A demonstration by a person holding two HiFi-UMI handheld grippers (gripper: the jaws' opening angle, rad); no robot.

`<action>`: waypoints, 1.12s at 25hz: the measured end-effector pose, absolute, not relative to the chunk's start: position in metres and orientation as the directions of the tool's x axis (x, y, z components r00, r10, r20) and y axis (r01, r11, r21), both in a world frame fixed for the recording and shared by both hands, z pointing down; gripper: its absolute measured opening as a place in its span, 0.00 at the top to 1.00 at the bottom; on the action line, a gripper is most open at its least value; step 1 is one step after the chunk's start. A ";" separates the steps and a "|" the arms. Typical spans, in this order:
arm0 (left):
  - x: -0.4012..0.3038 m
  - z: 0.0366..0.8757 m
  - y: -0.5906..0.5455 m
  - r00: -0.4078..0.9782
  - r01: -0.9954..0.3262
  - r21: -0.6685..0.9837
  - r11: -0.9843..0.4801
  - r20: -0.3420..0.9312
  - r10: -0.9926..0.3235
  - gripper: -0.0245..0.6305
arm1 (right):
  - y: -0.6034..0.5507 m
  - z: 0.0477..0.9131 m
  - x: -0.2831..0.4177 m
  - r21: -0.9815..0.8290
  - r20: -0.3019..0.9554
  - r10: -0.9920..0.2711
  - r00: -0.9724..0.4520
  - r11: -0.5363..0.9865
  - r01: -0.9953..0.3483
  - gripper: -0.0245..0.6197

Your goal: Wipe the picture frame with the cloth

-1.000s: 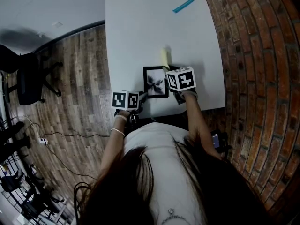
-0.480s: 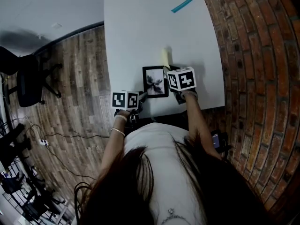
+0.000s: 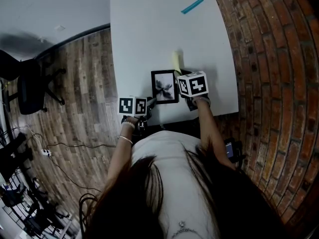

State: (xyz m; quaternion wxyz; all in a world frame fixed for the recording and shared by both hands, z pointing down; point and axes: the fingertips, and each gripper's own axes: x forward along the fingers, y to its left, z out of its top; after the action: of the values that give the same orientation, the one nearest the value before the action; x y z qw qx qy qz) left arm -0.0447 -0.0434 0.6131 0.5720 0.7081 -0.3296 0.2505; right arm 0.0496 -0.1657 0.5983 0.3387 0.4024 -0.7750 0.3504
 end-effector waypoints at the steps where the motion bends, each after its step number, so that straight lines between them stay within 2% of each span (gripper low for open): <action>1: -0.044 0.614 -0.044 0.657 -0.754 0.645 -0.128 0.732 -0.181 0.82 | -0.165 0.599 0.049 -0.273 0.807 -0.384 -0.448 0.431 -0.860 0.91; 28: -0.042 0.614 -0.043 0.663 -0.748 0.653 -0.121 0.724 -0.190 0.83 | -0.147 0.604 0.046 -0.267 0.825 -0.351 -0.443 0.449 -0.853 0.91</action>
State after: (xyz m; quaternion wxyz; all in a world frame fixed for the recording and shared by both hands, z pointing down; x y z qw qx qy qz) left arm -0.0422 -0.0429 0.6136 0.5746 0.7080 -0.3311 0.2429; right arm 0.0462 -0.1472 0.6041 0.3563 0.3890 -0.7731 0.3522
